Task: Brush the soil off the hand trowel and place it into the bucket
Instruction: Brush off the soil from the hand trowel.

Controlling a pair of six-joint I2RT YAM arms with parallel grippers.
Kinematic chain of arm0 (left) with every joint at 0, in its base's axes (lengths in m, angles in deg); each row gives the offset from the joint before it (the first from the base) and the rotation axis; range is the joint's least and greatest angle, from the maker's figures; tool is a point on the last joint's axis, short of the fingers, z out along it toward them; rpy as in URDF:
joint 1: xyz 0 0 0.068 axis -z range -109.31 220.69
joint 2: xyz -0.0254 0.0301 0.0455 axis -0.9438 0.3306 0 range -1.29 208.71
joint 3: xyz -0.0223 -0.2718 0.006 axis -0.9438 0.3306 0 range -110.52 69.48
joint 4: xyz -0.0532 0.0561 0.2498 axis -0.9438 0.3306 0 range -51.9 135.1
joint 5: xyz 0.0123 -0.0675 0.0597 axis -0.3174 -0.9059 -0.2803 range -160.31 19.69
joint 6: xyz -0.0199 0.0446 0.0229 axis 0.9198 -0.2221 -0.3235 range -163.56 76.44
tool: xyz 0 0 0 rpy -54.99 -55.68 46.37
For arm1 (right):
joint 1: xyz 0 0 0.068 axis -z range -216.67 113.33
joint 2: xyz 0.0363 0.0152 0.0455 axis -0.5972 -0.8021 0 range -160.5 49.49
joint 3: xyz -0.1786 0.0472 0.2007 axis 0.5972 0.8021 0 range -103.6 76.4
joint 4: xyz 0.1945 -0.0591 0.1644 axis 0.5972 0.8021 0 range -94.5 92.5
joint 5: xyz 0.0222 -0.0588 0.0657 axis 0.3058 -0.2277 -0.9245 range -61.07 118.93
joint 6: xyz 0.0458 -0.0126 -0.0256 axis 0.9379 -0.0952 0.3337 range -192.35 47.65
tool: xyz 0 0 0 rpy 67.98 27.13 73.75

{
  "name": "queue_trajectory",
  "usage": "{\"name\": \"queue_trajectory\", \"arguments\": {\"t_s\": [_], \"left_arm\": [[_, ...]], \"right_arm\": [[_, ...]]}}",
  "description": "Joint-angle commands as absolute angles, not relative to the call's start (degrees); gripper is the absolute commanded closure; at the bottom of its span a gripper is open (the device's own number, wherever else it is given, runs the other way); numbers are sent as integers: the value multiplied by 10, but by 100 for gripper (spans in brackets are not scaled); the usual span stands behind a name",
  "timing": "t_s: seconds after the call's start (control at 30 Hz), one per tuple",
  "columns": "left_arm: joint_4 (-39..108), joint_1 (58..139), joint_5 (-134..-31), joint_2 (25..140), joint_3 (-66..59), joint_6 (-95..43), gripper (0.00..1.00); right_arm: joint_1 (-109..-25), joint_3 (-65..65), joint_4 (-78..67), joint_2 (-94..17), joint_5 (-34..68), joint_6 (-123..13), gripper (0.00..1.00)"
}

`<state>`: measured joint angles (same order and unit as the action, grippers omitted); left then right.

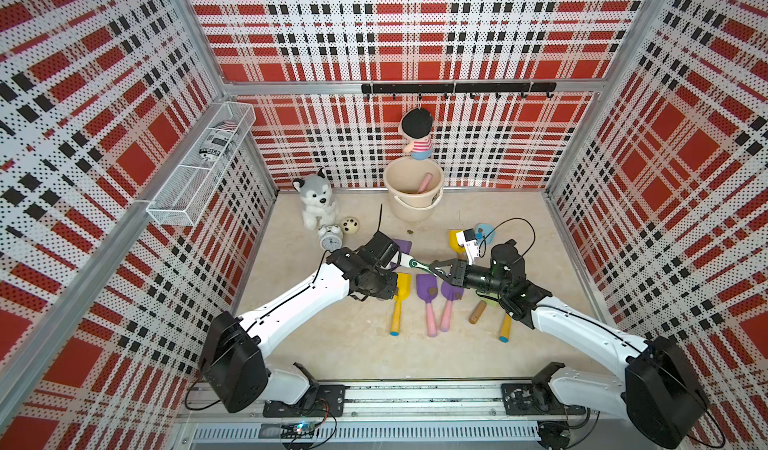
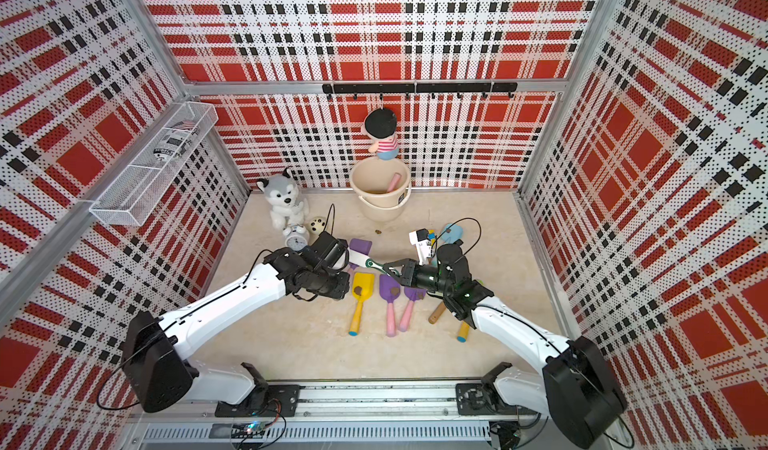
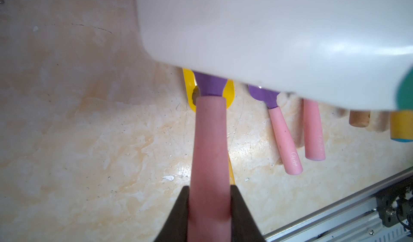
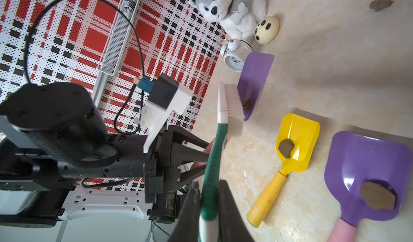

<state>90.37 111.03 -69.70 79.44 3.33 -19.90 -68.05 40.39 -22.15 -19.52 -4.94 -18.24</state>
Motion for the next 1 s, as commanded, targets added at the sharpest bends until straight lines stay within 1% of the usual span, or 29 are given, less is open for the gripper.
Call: {"name": "queue_trajectory", "arguments": {"t_s": [0.0,0.13,0.43,0.53,0.77,0.87,0.97], "left_arm": [[895,1113,-699,797,12,-207,100],[892,1117,-709,799,14,-212,100],[884,1138,-696,806,19,-211,100],[877,1138,-697,807,17,-211,100],[873,1141,-693,809,14,-211,100],[869,1141,-695,802,12,-209,100],[868,1140,-695,798,11,-205,100]], "right_arm": [[-680,406,-220,-201,-26,-192,100],[-679,405,-170,-188,33,-221,100],[-672,382,-108,-116,113,-264,100],[-672,371,-115,-106,91,-280,100],[-672,377,-190,-137,-44,-263,100],[-673,398,-229,-159,-67,-235,100],[-673,406,-229,-174,-71,-234,100]]}}
